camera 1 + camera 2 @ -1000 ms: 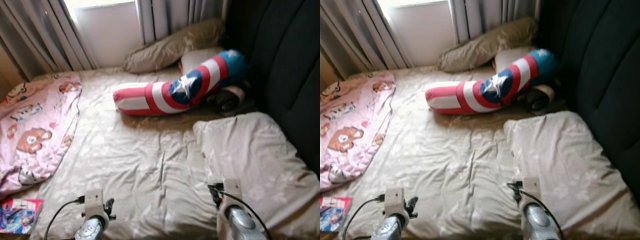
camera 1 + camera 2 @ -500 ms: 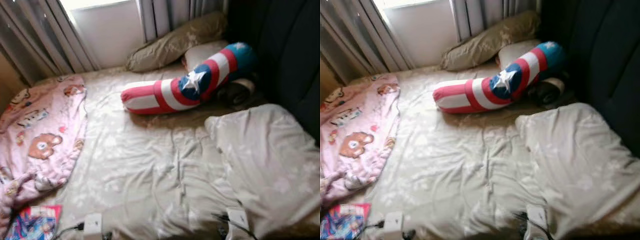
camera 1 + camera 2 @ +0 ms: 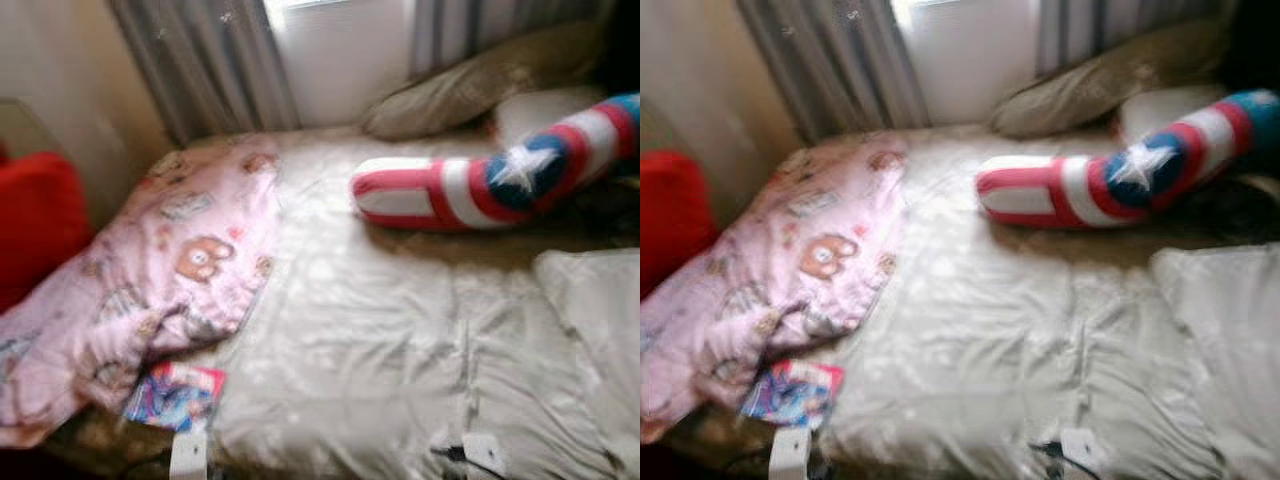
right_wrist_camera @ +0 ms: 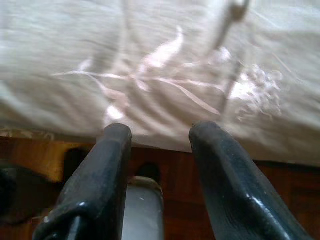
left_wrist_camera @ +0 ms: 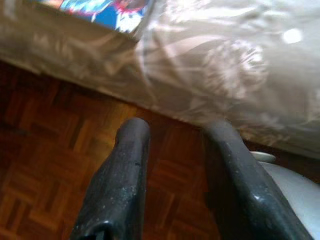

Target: Clean up the room

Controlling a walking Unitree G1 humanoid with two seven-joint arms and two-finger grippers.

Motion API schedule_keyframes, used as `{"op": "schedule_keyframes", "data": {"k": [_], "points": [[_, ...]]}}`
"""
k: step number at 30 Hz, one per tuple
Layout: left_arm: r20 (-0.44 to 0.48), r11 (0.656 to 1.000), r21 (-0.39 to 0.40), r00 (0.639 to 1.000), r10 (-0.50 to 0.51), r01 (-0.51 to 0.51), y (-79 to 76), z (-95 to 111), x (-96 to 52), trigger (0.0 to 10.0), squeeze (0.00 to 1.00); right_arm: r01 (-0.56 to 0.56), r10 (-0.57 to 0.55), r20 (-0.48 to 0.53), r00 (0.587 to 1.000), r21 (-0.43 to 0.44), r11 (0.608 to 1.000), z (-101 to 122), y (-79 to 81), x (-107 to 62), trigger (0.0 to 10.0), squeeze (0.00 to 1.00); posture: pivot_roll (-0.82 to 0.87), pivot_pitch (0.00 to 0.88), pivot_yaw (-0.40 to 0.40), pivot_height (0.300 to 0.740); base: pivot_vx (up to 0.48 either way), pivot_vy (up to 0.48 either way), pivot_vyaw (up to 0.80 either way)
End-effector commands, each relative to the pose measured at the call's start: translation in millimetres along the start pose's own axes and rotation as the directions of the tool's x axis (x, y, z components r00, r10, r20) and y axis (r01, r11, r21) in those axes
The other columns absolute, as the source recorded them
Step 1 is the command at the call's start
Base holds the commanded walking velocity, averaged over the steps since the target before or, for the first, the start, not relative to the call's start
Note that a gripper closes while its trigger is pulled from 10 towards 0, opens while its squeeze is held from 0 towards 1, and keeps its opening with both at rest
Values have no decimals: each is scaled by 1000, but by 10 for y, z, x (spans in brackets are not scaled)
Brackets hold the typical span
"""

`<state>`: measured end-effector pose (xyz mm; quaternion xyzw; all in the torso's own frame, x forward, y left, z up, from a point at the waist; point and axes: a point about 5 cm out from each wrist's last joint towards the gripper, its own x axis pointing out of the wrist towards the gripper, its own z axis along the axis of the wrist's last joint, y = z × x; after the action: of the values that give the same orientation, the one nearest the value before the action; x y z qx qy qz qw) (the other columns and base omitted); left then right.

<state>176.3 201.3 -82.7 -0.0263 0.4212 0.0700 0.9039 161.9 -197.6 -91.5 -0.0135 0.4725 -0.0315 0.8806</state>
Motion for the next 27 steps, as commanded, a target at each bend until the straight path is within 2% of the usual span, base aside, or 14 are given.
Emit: {"op": "schedule_keyframes", "data": {"k": [1, 3, 5, 27], "points": [[-7, 1000, 17, 1000, 25, -25, 91, -6, -8, 10000, 0, -30, 30, -2, 1000, 1, 1000, 15, 104, 10, 10000, 0, -10, 0, 104, 740, 0, 330, 800], [-11, 1000, 16, 1000, 26, -26, 92, -17, -10, 10000, 0, -30, 30, -5, 1000, 2, 1000, 5, 103, 9, 10000, 0, -10, 0, 105, 740, 0, 326, 800], [-15, 1000, 18, 1000, 25, -25, 91, -25, -11, 10000, 0, -26, 27, -4, 1000, 24, 999, -1, 102, 7, 10000, 0, -14, 0, 107, 740, 0, 326, 0], [-18, 1000, 12, 999, 28, -28, 92, -21, -8, 10000, 0, -33, 34, -18, 999, 20, 999, -43, 99, 0, 10000, 0, -8, 0, 99, 740, 0, 332, 0]]}}
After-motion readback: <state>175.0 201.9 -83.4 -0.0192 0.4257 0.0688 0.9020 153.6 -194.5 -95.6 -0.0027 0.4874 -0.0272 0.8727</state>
